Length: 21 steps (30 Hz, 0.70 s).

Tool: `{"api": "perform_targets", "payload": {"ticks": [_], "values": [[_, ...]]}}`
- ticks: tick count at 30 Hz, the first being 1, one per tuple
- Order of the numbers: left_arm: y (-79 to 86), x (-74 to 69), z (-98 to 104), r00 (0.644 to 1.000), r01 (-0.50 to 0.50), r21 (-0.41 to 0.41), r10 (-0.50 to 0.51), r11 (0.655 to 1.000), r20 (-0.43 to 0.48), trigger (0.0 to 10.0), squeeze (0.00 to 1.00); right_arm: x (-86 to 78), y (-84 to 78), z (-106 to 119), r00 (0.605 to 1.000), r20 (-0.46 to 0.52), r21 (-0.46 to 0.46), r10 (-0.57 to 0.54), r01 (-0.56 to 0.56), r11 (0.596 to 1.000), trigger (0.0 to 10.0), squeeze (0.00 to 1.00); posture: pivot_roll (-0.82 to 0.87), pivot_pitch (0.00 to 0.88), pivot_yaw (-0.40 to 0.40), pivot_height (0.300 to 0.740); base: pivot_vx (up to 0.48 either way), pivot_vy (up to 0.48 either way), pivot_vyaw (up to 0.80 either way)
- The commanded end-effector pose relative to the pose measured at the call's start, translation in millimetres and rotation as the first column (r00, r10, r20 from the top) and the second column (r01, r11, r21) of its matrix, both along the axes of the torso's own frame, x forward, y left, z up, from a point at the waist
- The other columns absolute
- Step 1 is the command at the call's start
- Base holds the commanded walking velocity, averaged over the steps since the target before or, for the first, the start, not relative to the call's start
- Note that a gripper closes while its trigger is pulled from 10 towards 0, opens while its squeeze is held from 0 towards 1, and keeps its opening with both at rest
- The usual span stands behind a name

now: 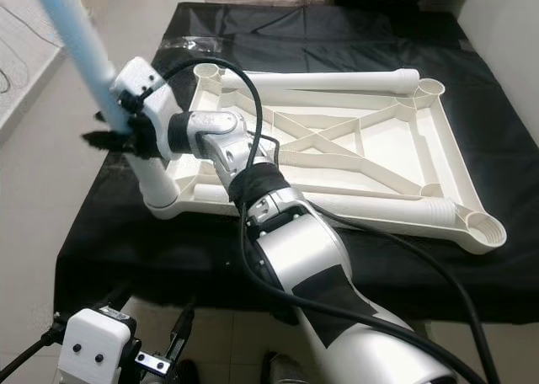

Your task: Building children table

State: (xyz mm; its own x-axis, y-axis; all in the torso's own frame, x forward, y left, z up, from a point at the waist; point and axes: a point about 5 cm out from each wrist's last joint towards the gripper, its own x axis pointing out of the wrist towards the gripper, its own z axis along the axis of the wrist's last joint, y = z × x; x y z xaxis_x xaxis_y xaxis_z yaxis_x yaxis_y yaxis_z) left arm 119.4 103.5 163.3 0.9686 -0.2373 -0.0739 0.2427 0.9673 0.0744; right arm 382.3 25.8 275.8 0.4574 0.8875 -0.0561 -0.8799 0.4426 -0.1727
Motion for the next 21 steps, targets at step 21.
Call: {"api": "perform_targets", "payload": {"ticks": [21], "values": [[-9.2, 8.9, -5.4, 0.998, 0.061, -0.048, -0.061, 0.997, 0.002, 10.0, 0.0, 26.0, -64.8, 24.3, 0.592, -0.234, 0.499, -0.771, 0.754, 0.427, 10.0, 0.0, 0.09, 0.217, -0.026, 0.74, 0.0, 0.0, 0.0]]}}
